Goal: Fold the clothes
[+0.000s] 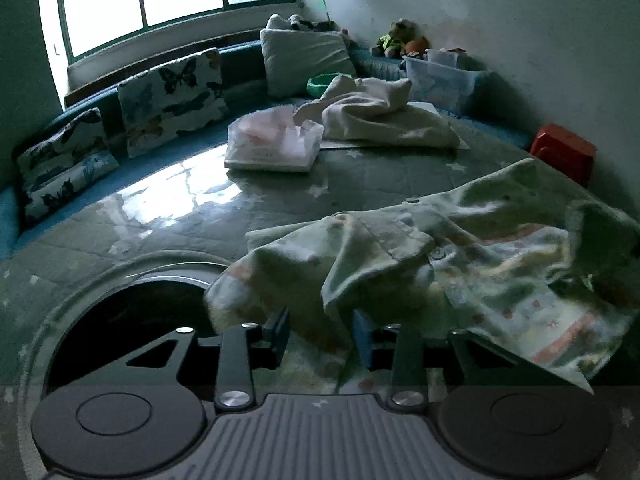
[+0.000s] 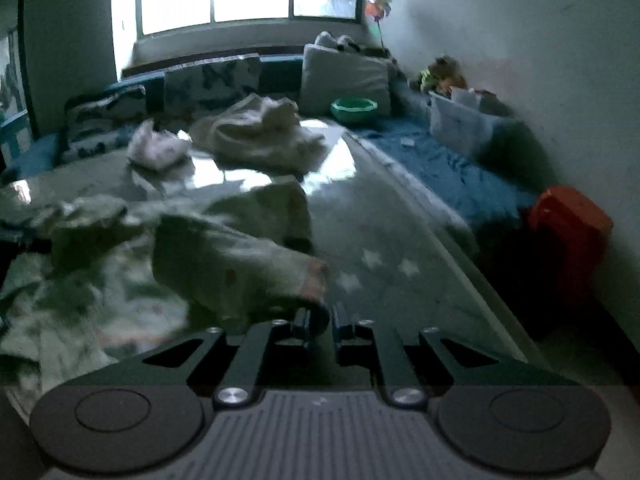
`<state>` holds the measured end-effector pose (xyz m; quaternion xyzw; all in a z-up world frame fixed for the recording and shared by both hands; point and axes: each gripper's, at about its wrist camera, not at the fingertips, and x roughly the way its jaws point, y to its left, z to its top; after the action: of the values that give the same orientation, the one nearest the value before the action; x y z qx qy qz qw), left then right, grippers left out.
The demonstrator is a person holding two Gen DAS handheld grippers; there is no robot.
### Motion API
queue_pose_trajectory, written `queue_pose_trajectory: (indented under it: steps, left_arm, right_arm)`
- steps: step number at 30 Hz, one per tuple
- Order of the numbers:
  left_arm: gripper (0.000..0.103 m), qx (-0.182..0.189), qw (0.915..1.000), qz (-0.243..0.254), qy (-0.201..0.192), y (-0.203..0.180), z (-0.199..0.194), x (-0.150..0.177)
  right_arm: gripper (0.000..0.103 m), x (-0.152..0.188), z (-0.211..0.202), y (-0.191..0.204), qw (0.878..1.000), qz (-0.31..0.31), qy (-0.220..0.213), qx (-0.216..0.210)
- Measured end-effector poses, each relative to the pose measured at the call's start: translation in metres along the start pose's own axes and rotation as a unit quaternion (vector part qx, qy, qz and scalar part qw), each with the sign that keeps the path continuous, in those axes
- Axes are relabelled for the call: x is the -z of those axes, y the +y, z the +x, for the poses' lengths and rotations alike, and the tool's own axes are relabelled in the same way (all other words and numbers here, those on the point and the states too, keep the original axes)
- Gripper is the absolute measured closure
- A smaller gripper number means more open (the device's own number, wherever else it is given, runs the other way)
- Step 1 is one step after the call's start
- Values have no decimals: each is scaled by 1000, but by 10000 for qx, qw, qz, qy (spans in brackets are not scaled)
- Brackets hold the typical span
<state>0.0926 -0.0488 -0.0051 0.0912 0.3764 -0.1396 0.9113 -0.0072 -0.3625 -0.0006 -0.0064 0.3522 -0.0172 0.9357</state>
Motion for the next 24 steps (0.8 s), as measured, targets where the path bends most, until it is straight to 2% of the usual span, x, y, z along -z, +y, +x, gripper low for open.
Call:
queue_pose_trajectory:
  steps: [1,2,6,8,10,11,12,14,20,24]
  left_arm:
    - [65,0,10000,-16,24,-1,4,-1]
    - [65,-3,10000,-26,37,-2,7,-2]
    - [65,-44,10000,-32,67,-7,19,-5]
    - [66,-35,9999,-50,87,-9,23,-7]
    - [79,-35,9999,-58,100,-10,27,-8]
    - [83,-30,9999,-57,107,-10,28,-8]
    - [91,-35,9999,-71,109,-10,29,-9]
    - [97,-83,9999,-113,68,-8,27,-9]
    - [100,-396,9988,-253,-139,7,11,-9]
    - [100,-676,9966,-356,-304,23,-8,-7]
  right_arm:
    - [88,3,-2,-2,10000,3,0,28]
    - [79,4,-4,-3,10000,15,-11,34]
    - [61,0,-16,0,9995,-75,-278,-141]
    - [50,-5,-22,9,9981,-229,-428,-371]
    - [42,-8,-22,20,9965,-353,-476,-591]
    - [38,-10,-21,28,9950,-457,-479,-743]
    - [35,-11,-19,37,9932,-564,-479,-900]
    - [23,-12,-17,53,9893,-729,-484,-1167]
    - [16,-13,-5,98,9751,-1146,-277,-1876]
    - [15,-8,-2,126,9621,-1373,-92,-2354]
